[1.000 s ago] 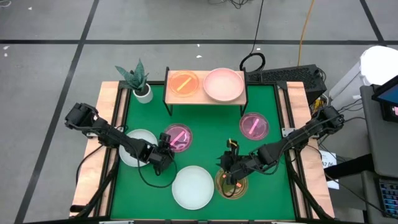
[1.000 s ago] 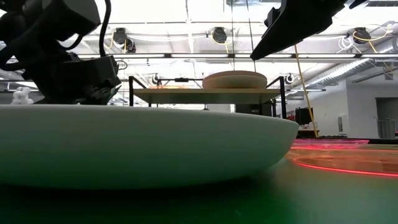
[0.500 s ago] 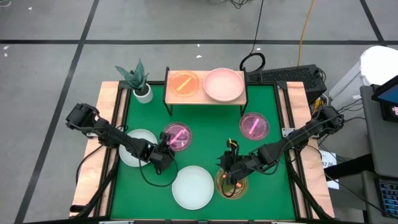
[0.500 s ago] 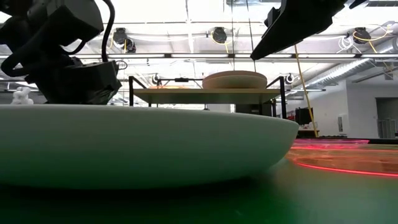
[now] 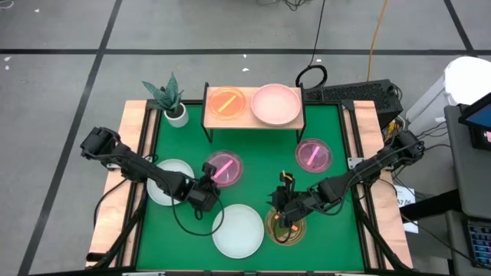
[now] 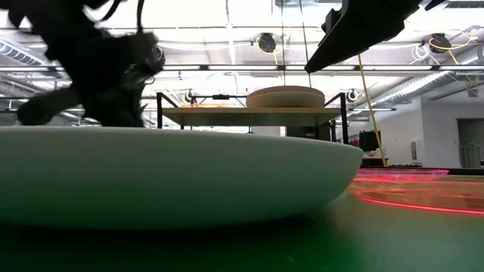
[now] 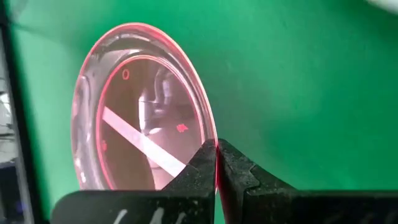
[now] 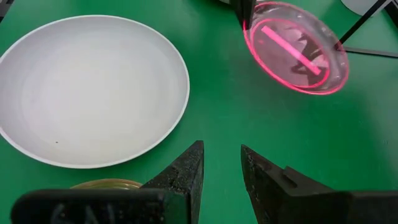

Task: Place and stack plates onto a shelf
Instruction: Stack the left transparent pink plate on top of the transparent orange plate on the shelf

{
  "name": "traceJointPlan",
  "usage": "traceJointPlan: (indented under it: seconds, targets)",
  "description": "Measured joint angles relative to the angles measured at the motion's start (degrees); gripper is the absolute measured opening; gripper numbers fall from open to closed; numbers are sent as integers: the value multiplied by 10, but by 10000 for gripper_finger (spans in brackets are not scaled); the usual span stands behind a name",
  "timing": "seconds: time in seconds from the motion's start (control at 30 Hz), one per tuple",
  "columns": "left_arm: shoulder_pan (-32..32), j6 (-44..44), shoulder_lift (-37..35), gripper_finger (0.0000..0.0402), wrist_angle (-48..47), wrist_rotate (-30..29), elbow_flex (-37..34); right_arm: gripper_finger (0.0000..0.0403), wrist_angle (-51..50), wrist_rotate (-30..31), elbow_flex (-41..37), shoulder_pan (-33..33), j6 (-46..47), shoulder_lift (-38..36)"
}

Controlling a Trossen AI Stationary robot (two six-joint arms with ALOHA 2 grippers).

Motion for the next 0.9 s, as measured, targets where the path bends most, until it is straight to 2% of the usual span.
traceJointPlan:
  seconds: [0.47,0.7,0.9]
  targets:
    - [18,101,-1,4,-132,-68,158,89,0,0,0,0,0,0]
    - [81,139,-5,3,-183,-80,229,89,0,0,0,0,4,0]
    - [157,186,-41,3,-187,-79,238,89,0,0,0,1,15,0]
